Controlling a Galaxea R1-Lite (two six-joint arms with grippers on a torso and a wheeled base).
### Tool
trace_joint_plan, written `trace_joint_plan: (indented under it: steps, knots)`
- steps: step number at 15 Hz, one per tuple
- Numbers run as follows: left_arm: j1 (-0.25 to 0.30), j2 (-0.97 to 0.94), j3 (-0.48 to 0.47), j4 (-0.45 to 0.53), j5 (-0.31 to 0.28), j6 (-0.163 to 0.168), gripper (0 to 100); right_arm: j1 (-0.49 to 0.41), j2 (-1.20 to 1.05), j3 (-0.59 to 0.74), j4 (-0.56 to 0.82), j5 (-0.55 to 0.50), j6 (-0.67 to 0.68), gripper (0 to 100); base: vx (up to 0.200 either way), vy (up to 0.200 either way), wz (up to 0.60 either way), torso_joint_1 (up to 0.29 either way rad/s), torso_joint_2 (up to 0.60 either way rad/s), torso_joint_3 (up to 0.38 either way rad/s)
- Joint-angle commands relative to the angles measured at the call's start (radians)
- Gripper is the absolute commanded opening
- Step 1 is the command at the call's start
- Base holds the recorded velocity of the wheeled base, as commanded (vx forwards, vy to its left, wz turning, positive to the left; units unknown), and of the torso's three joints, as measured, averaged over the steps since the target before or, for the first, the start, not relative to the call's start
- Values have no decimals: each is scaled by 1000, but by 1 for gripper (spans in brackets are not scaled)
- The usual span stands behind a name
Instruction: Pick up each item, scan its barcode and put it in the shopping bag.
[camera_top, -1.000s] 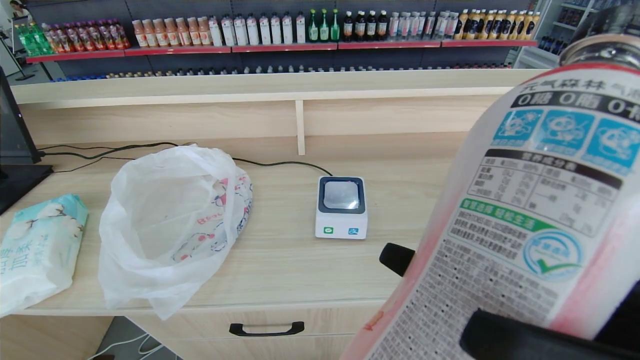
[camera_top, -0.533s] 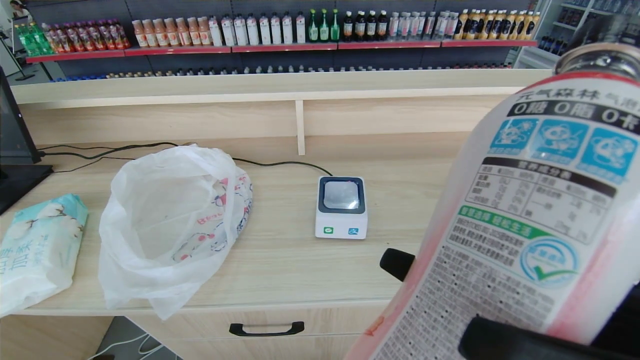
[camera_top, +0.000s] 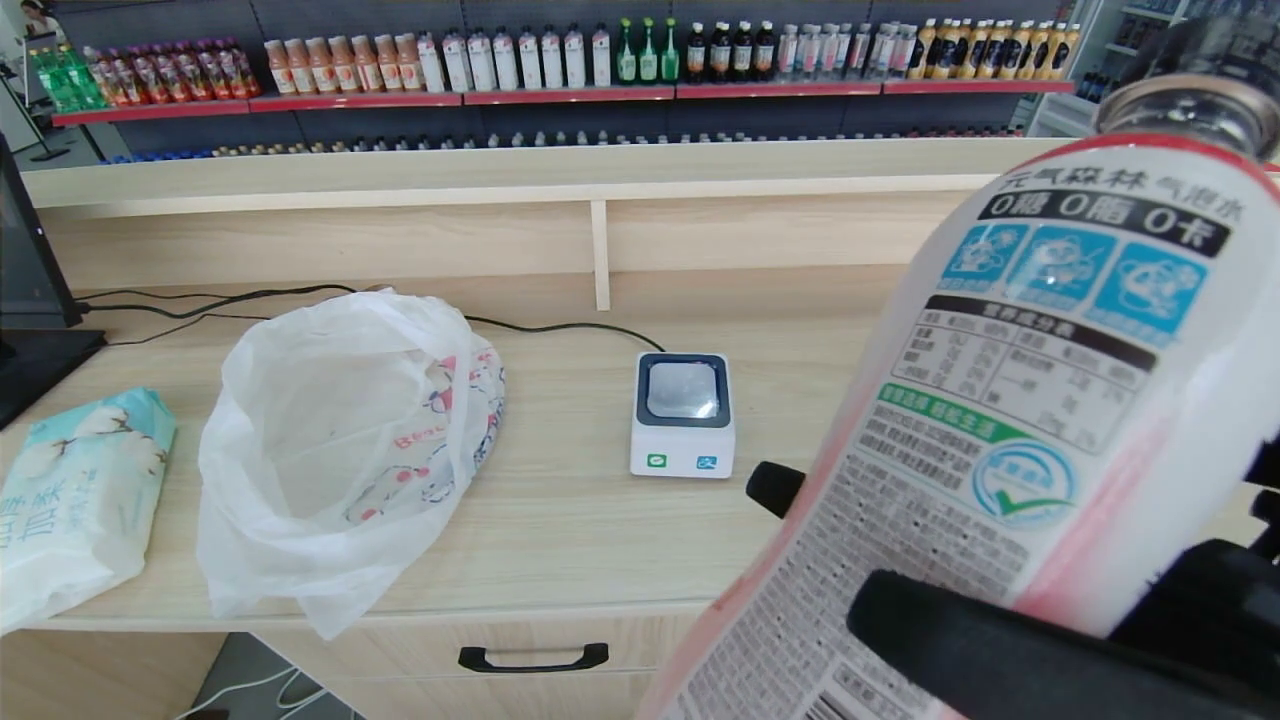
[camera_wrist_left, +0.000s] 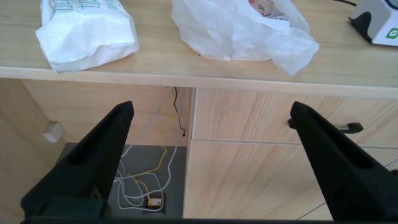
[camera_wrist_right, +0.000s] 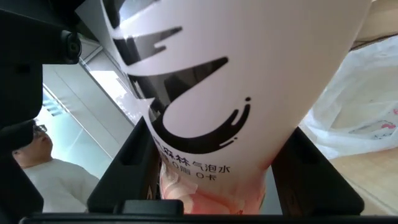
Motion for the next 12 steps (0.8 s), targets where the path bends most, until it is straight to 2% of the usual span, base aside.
trace_joint_plan:
  steps: [1,5,7,9,11,12]
  knots:
    - [0,0,0,0,0,0,100,-31,35,-17,-1,1,-20,0,0,0,0,0,0,0]
    - [0,0,0,0,0,0,100,-161,96,-98,-1,1,-203,0,0,0,0,0,0,0]
    - [0,0,0,0,0,0,100,-215,138,-102,-1,-5,-344,0,0,0,0,0,0,0]
    - [2,0,0,0,0,0,100,-261,175,-135,-1,-11,-411,0,0,0,0,0,0,0]
    - [0,0,0,0,0,0,100,-291,207,-181,-1,-104,-433,0,0,0,0,0,0,0]
    - [0,0,0,0,0,0,100,-291,227,-231,-1,-189,-462,0,0,0,0,0,0,0]
